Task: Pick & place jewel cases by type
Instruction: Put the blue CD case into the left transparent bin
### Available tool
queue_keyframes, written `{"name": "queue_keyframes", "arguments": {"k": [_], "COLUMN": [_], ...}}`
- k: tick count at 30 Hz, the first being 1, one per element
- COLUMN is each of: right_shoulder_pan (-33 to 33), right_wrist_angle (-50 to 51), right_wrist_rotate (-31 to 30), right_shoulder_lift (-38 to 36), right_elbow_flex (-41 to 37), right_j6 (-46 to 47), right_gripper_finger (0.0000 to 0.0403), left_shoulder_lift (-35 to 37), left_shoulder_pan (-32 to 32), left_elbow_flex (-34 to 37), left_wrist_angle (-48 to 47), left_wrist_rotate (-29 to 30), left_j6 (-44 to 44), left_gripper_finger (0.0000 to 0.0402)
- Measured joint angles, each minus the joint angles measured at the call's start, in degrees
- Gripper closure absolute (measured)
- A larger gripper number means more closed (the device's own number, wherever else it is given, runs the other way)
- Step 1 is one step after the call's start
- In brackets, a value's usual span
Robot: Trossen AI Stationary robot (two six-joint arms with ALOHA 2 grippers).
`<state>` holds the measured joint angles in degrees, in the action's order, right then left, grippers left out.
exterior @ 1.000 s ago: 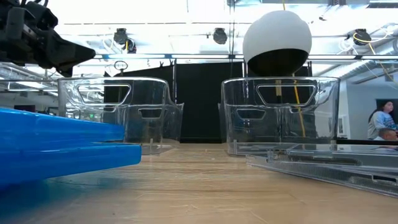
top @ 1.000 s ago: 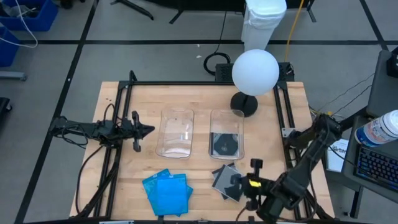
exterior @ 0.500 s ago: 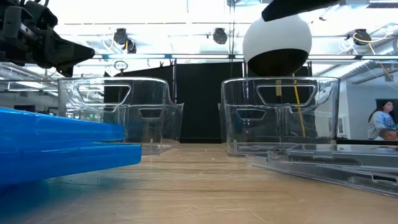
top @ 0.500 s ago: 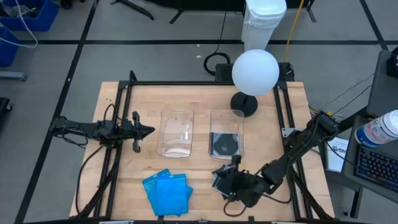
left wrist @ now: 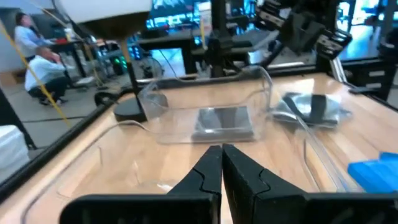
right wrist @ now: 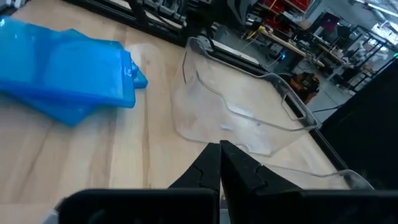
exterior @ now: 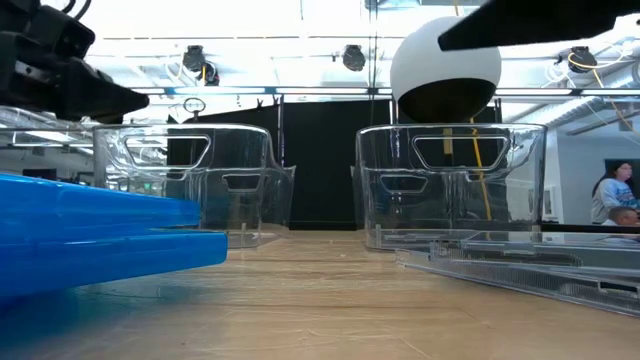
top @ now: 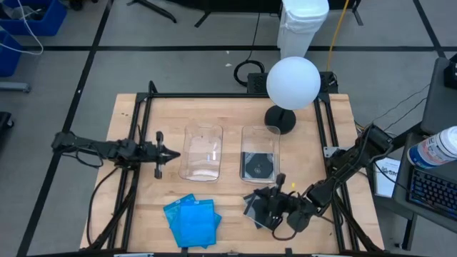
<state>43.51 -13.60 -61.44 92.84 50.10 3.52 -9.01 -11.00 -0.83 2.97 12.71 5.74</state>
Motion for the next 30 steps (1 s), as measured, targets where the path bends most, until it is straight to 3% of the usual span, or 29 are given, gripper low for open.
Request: {"name": "queue_keyframes", "arguments": {"k": [8, 15, 17, 22, 30], "right_shoulder_pan": [1.6, 3.6, 1.7, -6.1, -17.1], "right_wrist_angle": [1.6, -5.8, -11.4, -23.7, -9.4], "right_wrist_rotate": [-3.3, -5.1, 1.0, 27.5, 51.9], "right_shoulder_lift": [-3.8, -16.5, -22.4, -37.6, -56.3], "right_elbow_flex": [-0.9, -14.2, -19.9, -32.2, -35.3], "right_j6": [-1.5, 0.9, 0.6, -6.4, -6.3], "right_gripper_finger": [0.0403, 0.0403, 0.0403, 0.0403, 0.0403], "left_shoulder_lift": [-5.1, -11.7, -13.6, -17.9, -22.8], "left_shoulder_pan": [-1.7, -9.8, -11.7, -15.3, -17.9], "left_elbow_flex": [0.2, -2.1, -3.5, -8.1, -13.2], "left_wrist_angle": [6.2, 12.2, 12.1, 12.2, 12.2], "left_wrist_rotate": [-3.1, 7.1, 10.3, 12.7, 12.7], "left_j6": [-0.3, 3.2, 4.4, 6.0, 5.4], "left_gripper_finger": [0.0380, 0.0381, 0.0381, 0.0380, 0.0380]}}
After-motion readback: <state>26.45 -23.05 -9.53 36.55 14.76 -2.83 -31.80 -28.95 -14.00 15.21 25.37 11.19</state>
